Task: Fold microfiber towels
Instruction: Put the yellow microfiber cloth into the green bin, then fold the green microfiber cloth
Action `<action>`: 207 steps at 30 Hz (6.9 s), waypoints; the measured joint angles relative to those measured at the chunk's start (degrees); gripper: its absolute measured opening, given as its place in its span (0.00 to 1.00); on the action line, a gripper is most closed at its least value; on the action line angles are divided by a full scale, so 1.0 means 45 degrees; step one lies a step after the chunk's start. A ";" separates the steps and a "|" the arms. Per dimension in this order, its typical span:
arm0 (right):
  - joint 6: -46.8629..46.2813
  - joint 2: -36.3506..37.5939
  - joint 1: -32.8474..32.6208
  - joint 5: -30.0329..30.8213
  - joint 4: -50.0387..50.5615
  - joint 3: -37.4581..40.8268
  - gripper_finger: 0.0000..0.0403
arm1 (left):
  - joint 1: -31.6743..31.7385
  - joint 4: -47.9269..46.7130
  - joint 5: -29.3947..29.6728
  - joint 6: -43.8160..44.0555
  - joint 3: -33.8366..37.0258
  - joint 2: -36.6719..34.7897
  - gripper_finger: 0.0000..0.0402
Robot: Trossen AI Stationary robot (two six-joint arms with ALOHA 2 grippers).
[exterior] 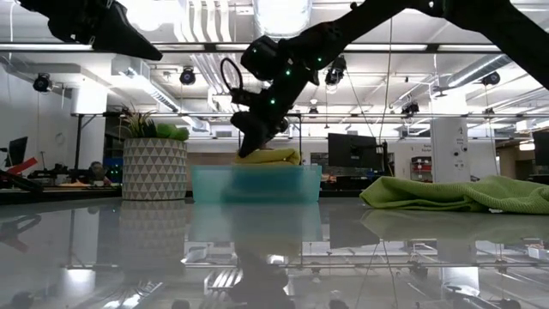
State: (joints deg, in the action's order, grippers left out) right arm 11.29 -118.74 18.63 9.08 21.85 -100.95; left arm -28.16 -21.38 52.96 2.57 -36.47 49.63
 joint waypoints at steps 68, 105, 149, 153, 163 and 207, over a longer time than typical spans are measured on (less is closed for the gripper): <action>0.0307 0.9363 -0.0150 -0.0694 -0.7983 1.2329 0.34 | 1.3449 0.0164 -1.3274 -0.4260 -0.6748 0.8733 0.00; 0.0501 0.9292 0.0117 -0.1126 -0.7972 1.2463 0.33 | 1.5465 -0.1139 -1.4428 -0.5300 -0.9006 1.2356 0.04; -0.0778 0.9292 -0.0150 -0.2787 -1.1295 1.3560 0.33 | 1.1320 -0.0531 -1.2998 -0.3287 -0.7757 0.7599 0.35; -0.1255 0.9292 -0.0334 -0.2782 -1.1294 1.3753 0.33 | 0.9363 0.0869 -1.2980 -0.2398 -0.6399 0.6523 0.35; -0.1542 0.9292 -0.1470 -0.2769 -1.1313 1.3828 0.33 | 0.6206 0.3938 -1.2592 -0.1229 -0.3479 0.5068 0.35; -0.7562 0.8874 -0.2962 -0.2783 0.2457 1.1125 0.45 | 0.5921 0.3793 -0.9649 -0.0981 -0.2144 0.4789 0.35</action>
State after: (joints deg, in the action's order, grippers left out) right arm -22.74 -78.80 5.30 -3.45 32.91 -50.88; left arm -1.52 -4.31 9.54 -1.85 -46.11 71.18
